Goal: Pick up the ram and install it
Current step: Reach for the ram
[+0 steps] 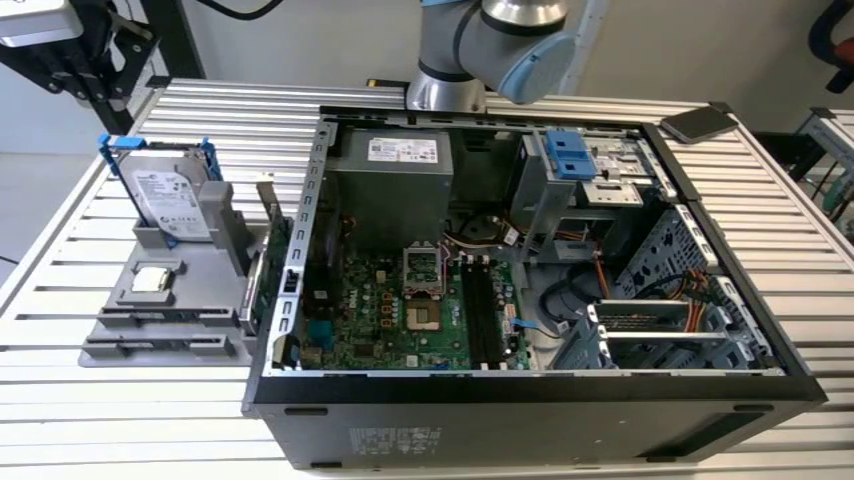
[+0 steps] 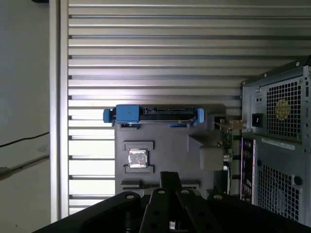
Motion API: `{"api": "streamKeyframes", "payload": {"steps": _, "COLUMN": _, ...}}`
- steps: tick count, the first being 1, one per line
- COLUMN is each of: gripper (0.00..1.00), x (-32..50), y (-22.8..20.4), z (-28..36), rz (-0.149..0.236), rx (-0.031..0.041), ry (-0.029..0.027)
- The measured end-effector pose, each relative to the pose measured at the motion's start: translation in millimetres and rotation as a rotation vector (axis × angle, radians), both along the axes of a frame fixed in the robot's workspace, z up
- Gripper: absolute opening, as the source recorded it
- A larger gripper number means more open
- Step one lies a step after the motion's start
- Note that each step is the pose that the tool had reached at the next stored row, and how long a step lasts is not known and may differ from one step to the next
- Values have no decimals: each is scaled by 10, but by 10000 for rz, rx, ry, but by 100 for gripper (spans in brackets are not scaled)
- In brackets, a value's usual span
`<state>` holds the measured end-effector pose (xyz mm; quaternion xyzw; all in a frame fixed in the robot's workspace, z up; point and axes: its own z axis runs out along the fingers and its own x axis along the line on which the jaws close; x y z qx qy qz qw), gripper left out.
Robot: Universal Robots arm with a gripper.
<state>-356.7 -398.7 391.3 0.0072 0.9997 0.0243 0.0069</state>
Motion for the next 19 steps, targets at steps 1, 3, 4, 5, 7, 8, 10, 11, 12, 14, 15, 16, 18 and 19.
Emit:
{"api": "streamKeyframes", "payload": {"steps": 1, "gripper": 0, "x": 0, "y": 0, "z": 0, "rz": 0, "rx": 0, "ry": 1}}
{"api": "streamKeyframes", "payload": {"steps": 3, "gripper": 0, "x": -1, "y": -7, "z": 1, "rz": 1, "rx": -1, "ry": 3}}
{"api": "streamKeyframes", "payload": {"steps": 4, "gripper": 0, "x": -1, "y": -18, "z": 0, "rz": -1, "rx": 1, "ry": 2}}
{"api": "streamKeyframes", "payload": {"steps": 5, "gripper": 0, "x": -1, "y": -33, "z": 0, "rz": 0, "rx": 1, "ry": 1}}
{"api": "streamKeyframes", "payload": {"steps": 7, "gripper": 0, "x": 0, "y": -70, "z": -1, "rz": 0, "rx": 1, "ry": 1}}
{"api": "streamKeyframes", "payload": {"steps": 8, "gripper": 0, "x": 0, "y": -91, "z": -1, "rz": 0, "rx": 1, "ry": 1}}
{"api": "streamKeyframes", "payload": {"steps": 10, "gripper": 0, "x": 0, "y": -131, "z": -1, "rz": 0, "rx": 0, "ry": 2}}
{"api": "streamKeyframes", "payload": {"steps": 11, "gripper": 0, "x": -1, "y": -151, "z": -1, "rz": -1, "rx": 0, "ry": 2}}
{"api": "streamKeyframes", "payload": {"steps": 12, "gripper": 0, "x": 0, "y": -173, "z": -1, "rz": -1, "rx": 0, "ry": 2}}
{"api": "streamKeyframes", "payload": {"steps": 14, "gripper": 0, "x": 0, "y": -217, "z": -2, "rz": 0, "rx": 0, "ry": 1}}
{"api": "streamKeyframes", "payload": {"steps": 15, "gripper": 0, "x": 0, "y": -241, "z": -2, "rz": 0, "rx": 1, "ry": 1}}
{"api": "streamKeyframes", "payload": {"steps": 16, "gripper": 0, "x": 0, "y": -263, "z": -2, "rz": 0, "rx": 0, "ry": 2}}
{"api": "streamKeyframes", "payload": {"steps": 18, "gripper": 0, "x": 0, "y": -307, "z": -3, "rz": 0, "rx": 1, "ry": 1}}
{"api": "streamKeyframes", "payload": {"steps": 19, "gripper": 0, "x": 0, "y": -331, "z": -3, "rz": 0, "rx": 1, "ry": 1}}
